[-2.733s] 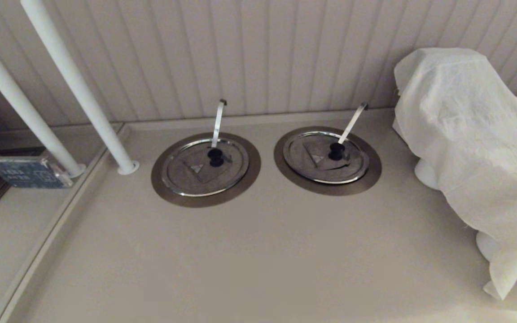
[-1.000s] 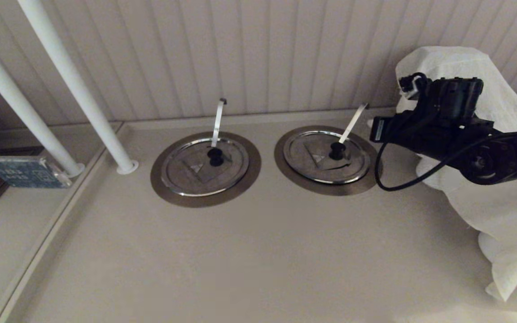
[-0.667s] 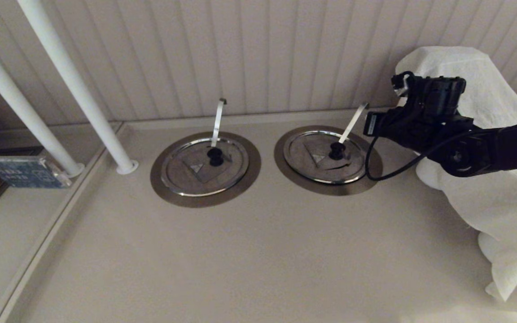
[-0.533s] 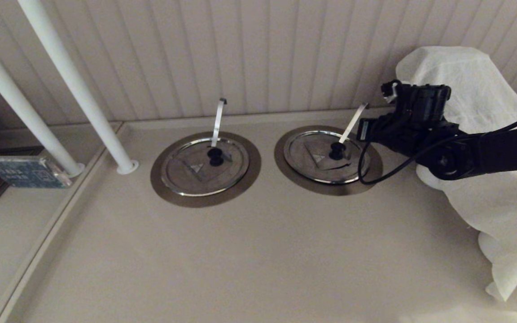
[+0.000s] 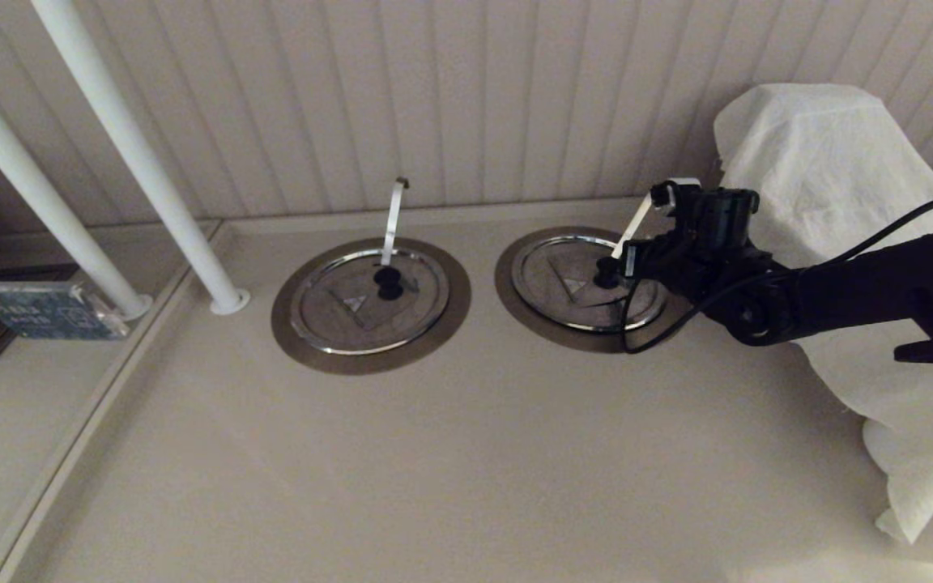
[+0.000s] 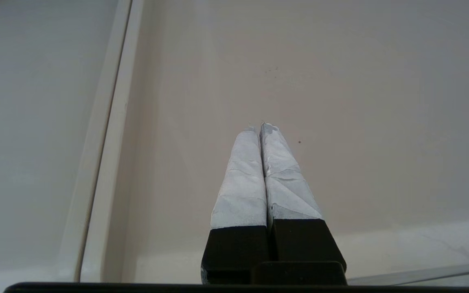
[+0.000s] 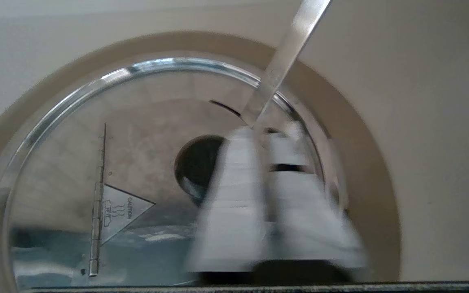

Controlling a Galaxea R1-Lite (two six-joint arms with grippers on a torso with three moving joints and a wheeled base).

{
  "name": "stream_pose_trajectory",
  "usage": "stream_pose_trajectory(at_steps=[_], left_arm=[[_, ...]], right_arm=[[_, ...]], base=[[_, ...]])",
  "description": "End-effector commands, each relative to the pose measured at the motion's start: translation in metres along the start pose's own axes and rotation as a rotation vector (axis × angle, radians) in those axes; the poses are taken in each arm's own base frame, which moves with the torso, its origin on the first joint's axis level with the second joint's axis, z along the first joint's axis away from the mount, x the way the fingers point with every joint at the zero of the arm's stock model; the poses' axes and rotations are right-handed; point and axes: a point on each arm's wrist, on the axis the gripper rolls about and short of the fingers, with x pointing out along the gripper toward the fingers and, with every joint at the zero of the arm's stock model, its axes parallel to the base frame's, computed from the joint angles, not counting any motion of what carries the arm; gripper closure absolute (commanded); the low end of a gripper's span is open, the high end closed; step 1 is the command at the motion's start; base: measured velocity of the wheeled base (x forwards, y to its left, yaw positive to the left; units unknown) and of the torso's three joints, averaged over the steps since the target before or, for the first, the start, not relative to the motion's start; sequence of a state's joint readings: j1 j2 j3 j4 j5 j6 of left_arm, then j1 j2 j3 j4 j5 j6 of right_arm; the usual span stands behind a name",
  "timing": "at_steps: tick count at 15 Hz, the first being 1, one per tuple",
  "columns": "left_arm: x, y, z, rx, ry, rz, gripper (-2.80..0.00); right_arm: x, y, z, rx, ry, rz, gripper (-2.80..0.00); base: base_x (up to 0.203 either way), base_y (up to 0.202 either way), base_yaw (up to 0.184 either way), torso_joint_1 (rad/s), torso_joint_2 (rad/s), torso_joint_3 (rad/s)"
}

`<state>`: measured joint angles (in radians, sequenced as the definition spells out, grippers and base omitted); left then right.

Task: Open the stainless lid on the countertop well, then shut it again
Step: Open the lid

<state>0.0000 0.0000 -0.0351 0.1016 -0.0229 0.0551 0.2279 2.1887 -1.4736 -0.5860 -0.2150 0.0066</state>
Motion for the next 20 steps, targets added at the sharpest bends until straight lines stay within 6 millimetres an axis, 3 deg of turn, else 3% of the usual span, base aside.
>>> stream_pose_trajectory(at_steps=[1,9,18,20], left_arm=[[0.000,0.000,0.000,0.000,0.000,0.000,0.00],[0.000,0.000,0.000,0.000,0.000,0.000,0.00],[0.000,0.000,0.000,0.000,0.001,0.000,0.00],[0.000,0.000,0.000,0.000,0.001,0.000,0.00]], right_arm=[[0.000,0.004,-0.001,0.000,-0.003,-0.006,-2.80],[0.017,0.010,-0.020,0.009,-0.034,-0.020,-2.80],[0.030,0.019,-0.029,0.043,-0.052,-0.005,-2.80],[0.030,0.029,-0.033,0.040,-0.043,0.014,-2.80]], base=[[0.000,0.000,0.000,0.000,0.00,0.000],[0.000,0.000,0.000,0.000,0.00,0.000],[0.000,0.000,0.000,0.000,0.00,0.000],[0.000,0.000,0.000,0.000,0.00,0.000]])
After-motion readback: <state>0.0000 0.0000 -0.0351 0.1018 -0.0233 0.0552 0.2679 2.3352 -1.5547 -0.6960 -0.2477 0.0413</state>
